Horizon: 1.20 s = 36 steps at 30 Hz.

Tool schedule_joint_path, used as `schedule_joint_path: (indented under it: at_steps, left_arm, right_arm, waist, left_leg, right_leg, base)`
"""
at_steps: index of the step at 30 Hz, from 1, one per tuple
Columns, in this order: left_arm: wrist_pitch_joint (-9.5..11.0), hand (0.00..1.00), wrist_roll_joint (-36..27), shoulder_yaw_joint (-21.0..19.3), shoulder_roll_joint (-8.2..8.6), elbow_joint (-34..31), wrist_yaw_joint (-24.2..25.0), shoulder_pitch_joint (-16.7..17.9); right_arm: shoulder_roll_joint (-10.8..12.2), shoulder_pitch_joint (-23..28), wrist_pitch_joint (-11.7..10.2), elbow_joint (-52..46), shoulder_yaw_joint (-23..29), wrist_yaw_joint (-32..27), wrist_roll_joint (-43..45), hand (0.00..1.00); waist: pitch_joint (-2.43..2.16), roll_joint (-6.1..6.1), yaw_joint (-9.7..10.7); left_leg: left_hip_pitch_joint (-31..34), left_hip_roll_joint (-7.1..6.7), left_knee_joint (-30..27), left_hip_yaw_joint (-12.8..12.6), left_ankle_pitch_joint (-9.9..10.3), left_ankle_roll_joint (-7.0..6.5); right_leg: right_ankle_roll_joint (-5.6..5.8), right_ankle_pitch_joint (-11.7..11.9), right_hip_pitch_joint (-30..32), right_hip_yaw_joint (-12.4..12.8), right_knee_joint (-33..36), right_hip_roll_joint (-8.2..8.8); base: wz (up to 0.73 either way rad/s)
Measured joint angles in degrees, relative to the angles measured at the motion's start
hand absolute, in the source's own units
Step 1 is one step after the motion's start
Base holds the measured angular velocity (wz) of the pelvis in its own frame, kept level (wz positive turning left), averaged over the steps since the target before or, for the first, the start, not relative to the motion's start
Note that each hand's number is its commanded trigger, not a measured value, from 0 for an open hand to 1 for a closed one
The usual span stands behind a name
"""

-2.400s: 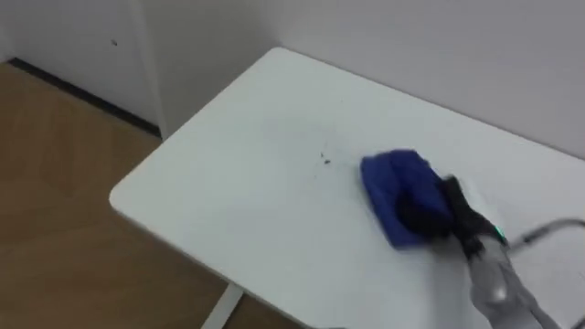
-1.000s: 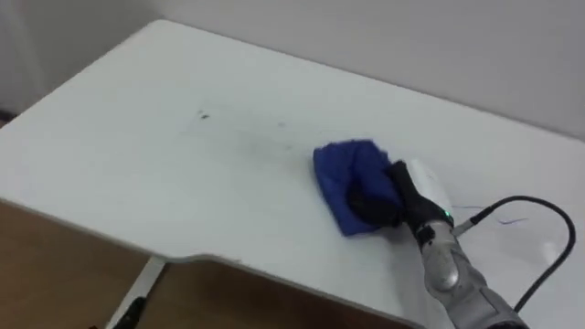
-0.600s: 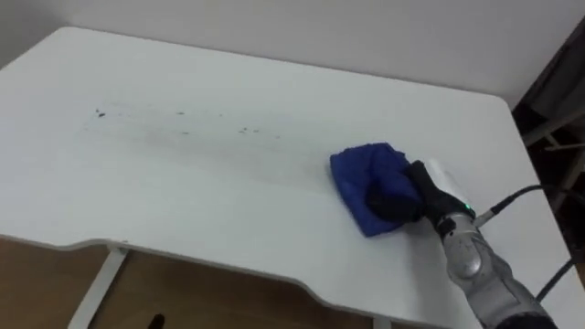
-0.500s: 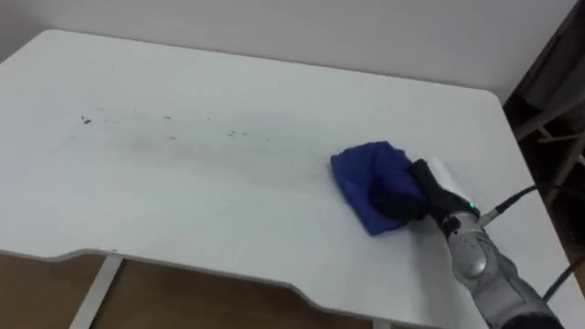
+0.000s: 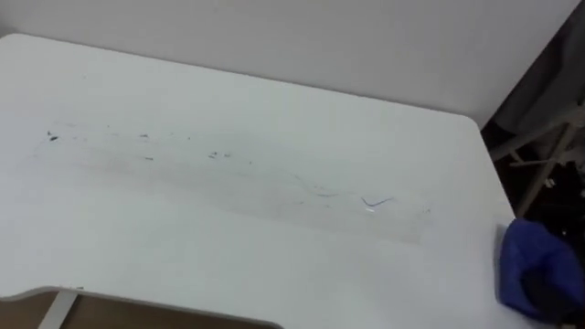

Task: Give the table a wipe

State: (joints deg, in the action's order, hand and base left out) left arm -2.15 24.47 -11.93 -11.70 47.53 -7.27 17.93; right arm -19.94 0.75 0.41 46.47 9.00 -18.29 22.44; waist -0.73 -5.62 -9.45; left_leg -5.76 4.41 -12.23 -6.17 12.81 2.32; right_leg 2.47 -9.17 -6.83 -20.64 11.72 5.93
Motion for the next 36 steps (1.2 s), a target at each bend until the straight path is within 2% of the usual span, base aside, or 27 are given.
schedule_joint_path:
  at_steps: [1,2,3,4,5,6,7,8,9,11,13,15,16,18,19,21,22,24,27,29,31,33,34,35,36]
  left_arm:
    - [-0.1,0.00,0.1,0.7,0.22,0.6,0.0,-0.4]
    - [-0.6,0.00,0.1,2.4,0.48,1.2,0.2,-1.1]
    - [-0.9,0.00,-0.1,3.1,0.49,1.1,0.4,-1.8]
    - [-1.7,0.00,-0.1,4.5,0.49,0.9,0.9,-2.1]
    - [-2.3,0.00,0.0,6.1,0.69,0.5,1.7,-3.1]
    - [-2.8,0.00,0.0,7.8,1.03,-1.0,2.2,-3.6]
    - [-2.8,0.00,0.1,7.9,1.25,-2.1,2.6,-3.4]
    - [-2.9,0.00,0.6,7.7,1.59,-4.4,3.0,-2.6]
    - [-3.0,0.00,1.2,7.5,1.37,-5.3,3.0,-1.6]
    - [-4.6,0.00,1.1,7.2,0.93,-5.6,3.1,1.1]
    - [-5.6,0.00,1.1,6.1,0.91,-5.7,3.5,4.8]
    - [-5.6,0.00,1.5,4.4,0.95,-5.7,4.1,7.9]
    - [-5.4,0.00,1.7,3.8,0.95,-5.7,4.1,8.2]
    - [-4.5,0.00,5.3,0.2,1.05,-5.7,4.3,8.4]
    - [-4.2,0.00,6.0,-1.0,1.06,-5.5,4.3,8.2]
    - [-2.6,0.00,8.1,-5.2,1.00,-4.7,4.1,6.7]
    - [-2.1,0.00,8.4,-5.9,0.95,-4.9,4.0,6.5]
    - [-1.5,0.00,8.3,-5.9,0.84,-5.6,3.1,6.4]
    - [-0.9,0.00,8.3,-5.3,0.92,-6.2,2.8,6.3]
    - [-1.3,0.00,7.1,-3.1,1.09,-6.1,2.4,5.7]
    - [-1.3,0.00,5.4,-0.7,1.29,-5.7,2.0,5.4]
    - [-1.8,0.00,4.4,1.6,2.33,-4.4,1.2,4.8]
    - [-1.8,0.00,4.4,2.4,2.36,-3.5,1.2,4.5]
    - [-2.4,0.00,4.4,3.4,2.58,-2.0,1.3,3.9]
    - [-2.9,0.00,4.4,3.6,2.95,-1.4,1.4,3.7]
  right_arm:
    - [0.4,-1.0,1.8,-2.6,-2.0,0.7,1.6,1.00]
    - [1.4,-3.8,4.1,-7.8,-8.0,2.4,5.4,1.00]
    - [2.0,-5.4,4.9,-10.1,-11.8,3.4,7.2,1.00]
    - [3.1,-8.8,5.5,-14.7,-18.6,6.4,11.2,1.00]
    - [4.9,-13.5,4.9,-16.6,-24.4,9.0,15.0,1.00]
    - [6.6,-17.6,3.6,-16.7,-27.9,11.0,17.1,1.00]
    - [7.2,-19.0,3.0,-16.6,-28.8,11.8,17.9,1.00]
    - [8.1,-21.2,2.0,-16.7,-29.7,13.7,19.2,1.00]
    - [8.4,-22.2,1.9,-16.4,-29.7,14.9,20.3,1.00]
    - [8.4,-21.9,2.2,-15.4,-29.6,15.8,20.9,1.00]
    - [7.8,-18.0,1.3,-14.0,-28.1,14.8,20.1,1.00]
    - [7.4,-10.2,-4.1,-13.5,-22.5,10.3,16.2,1.00]
    - [7.3,-8.1,-5.4,-13.5,-21.2,9.0,15.1,1.00]
    - [6.6,-1.0,-10.1,-13.6,-16.6,3.2,12.6,1.00]
    - [6.2,0.5,-10.6,-13.6,-15.5,2.2,12.0,1.00]
    - [4.2,7.1,-11.6,-13.5,-9.9,-1.5,9.2,1.00]
    - [3.6,8.4,-11.6,-13.2,-8.9,-2.0,8.3,1.00]
    - [1.8,9.5,-11.9,-10.0,-6.0,-3.7,5.1,1.00]
    - [1.2,9.4,-11.9,-6.6,-4.0,-4.3,4.0,1.00]
    - [0.8,7.4,-11.3,-4.1,-3.9,-4.3,3.2,1.00]
    - [0.9,4.3,-9.7,-1.9,-5.1,-4.1,2.7,1.00]
    - [2.0,-0.2,-5.0,-1.4,-6.7,-2.0,2.8,1.00]
    - [2.2,-1.3,-3.5,-1.6,-7.6,-1.3,2.8,1.00]
    - [2.9,-3.9,-0.2,-2.9,-9.5,1.0,3.5,1.00]
    - [4.1,-7.1,2.3,-4.3,-12.5,3.5,5.5,1.00]
  waist:
    - [0.02,0.31,-0.7]
    - [0.30,1.00,-2.0]
    - [0.38,1.09,-2.4]
    - [0.48,1.14,-3.0]
    - [1.01,1.56,-4.5]
    - [1.38,1.72,-5.3]
    - [1.41,1.75,-6.0]
    - [1.35,1.26,-8.2]
    - [1.60,1.13,-9.4]
    - [1.40,0.73,-10.5]
    - [1.54,0.85,-10.1]
    - [1.52,0.59,-6.7]
    - [1.49,0.39,-6.1]
    - [1.24,-0.63,-4.5]
    - [1.24,-0.83,-4.1]
    - [0.90,-0.93,-3.0]
    - [0.76,-0.83,-2.7]
    - [0.37,-0.20,-0.5]
    - [0.14,0.18,0.2]
    - [-0.09,0.57,0.5]
    - [-0.07,0.83,0.4]
    - [-0.06,1.08,-0.7]
    - [-0.04,1.17,-1.1]
    - [0.02,1.38,-2.3]
    - [0.18,1.71,-4.0]
  left_leg:
    - [0.1,0.13,0.1,0.2,0.0,0.06]
    - [0.3,0.41,0.1,1.1,0.1,0.14]
    - [0.5,0.53,0.1,1.4,0.1,0.25]
    - [1.2,0.90,0.2,1.5,-0.1,0.70]
    - [1.5,1.03,0.4,2.2,-0.3,1.12]
    - [2.2,0.84,0.3,3.5,-0.6,1.19]
    - [2.7,0.71,0.4,4.2,-0.8,1.20]
    - [3.6,0.32,0.6,5.8,-1.4,0.87]
    - [3.8,-0.33,0.9,7.7,-1.9,0.72]
    - [3.4,-1.12,1.1,8.9,-2.2,0.50]
    - [3.0,-1.85,1.1,8.9,-2.2,0.16]
    - [1.9,-3.27,1.0,8.6,-2.6,-0.52]
    - [1.6,-3.68,1.1,8.3,-2.8,-0.72]
    - [0.8,-4.85,1.5,7.0,-2.7,-0.88]
    - [0.6,-5.07,1.5,6.9,-2.7,-0.94]
    - [0.1,-5.26,1.5,6.3,-2.4,-1.42]
    - [0.0,-5.25,1.5,6.1,-2.3,-1.62]
    - [0.0,-5.17,1.4,5.4,-1.5,-2.72]
    - [0.0,-5.11,1.2,5.3,-1.1,-2.92]
    - [0.0,-4.98,0.5,5.1,-1.0,-2.94]
    - [0.1,-4.67,-0.1,5.0,-1.0,-2.77]
    - [0.2,-4.04,-0.6,4.8,-0.8,-2.37]
    - [0.2,-4.03,-0.6,5.1,-0.9,-2.36]
    - [0.2,-3.79,-0.6,5.5,-0.8,-2.36]
    - [0.3,-3.51,-0.6,5.8,-0.8,-2.36]
  right_leg:
    - [-0.32,0.3,0.5,0.0,0.0,-0.18]
    - [-0.99,1.1,1.6,0.1,0.0,-0.82]
    - [-1.22,1.2,2.1,0.2,0.1,-1.11]
    - [-1.49,1.4,2.8,0.2,0.1,-1.54]
    - [-1.71,1.5,3.0,0.2,-0.1,-1.86]
    - [-1.86,1.3,3.0,-0.2,-0.5,-1.90]
    - [-1.76,1.2,2.9,-0.7,-0.8,-1.84]
    - [-1.68,0.8,2.9,-1.5,-1.4,-1.69]
    - [-1.43,0.5,2.9,-2.3,-1.4,-1.34]
    - [-0.81,0.1,1.9,-3.6,-1.4,-0.60]
    - [-0.27,-0.3,0.7,-4.2,-1.3,0.21]
    - [0.50,-0.6,-2.2,-4.7,-1.4,1.58]
    - [0.95,-0.8,-2.8,-4.6,-1.5,2.03]
    - [2.34,-1.7,-3.8,-4.1,-2.0,3.26]
    - [2.39,-1.7,-4.2,-4.1,-2.2,3.35]
    - [2.79,-1.6,-4.4,-3.4,-2.0,3.57]
    - [2.90,-1.5,-4.4,-3.1,-2.0,3.57]
    - [3.05,-1.4,-4.4,-3.0,-2.1,3.53]
    - [3.32,-1.2,-4.5,-2.7,-2.0,3.55]
    - [3.15,-0.9,-4.6,-2.4,-1.8,3.52]
    - [2.80,-0.3,-4.6,-2.1,-1.8,3.14]
    - [2.09,0.4,-4.2,-1.8,-1.8,2.46]
    - [1.82,0.6,-4.1,-1.3,-1.8,2.19]
    - [1.34,0.9,-3.4,-0.8,-1.6,1.72]
    - [0.76,1.2,-2.1,-0.7,-1.0,1.23]
  base:
    - [-0.87]
    - [-0.67]
    - [-0.48]
    - [-0.07]
    - [0.27]
    - [0.41]
    - [0.72]
    - [0.85]
    - [0.85]
    - [0.59]
    - [0.56]
    - [0.86]
    - [0.62]
    - [0.09]
    - [-0.17]
    - [-0.17]
    - [-0.20]
    - [-0.17]
    - [-0.13]
    - [-0.11]
    - [-0.08]
    - [-0.28]
    - [-0.48]
    - [-0.71]
    - [-0.73]
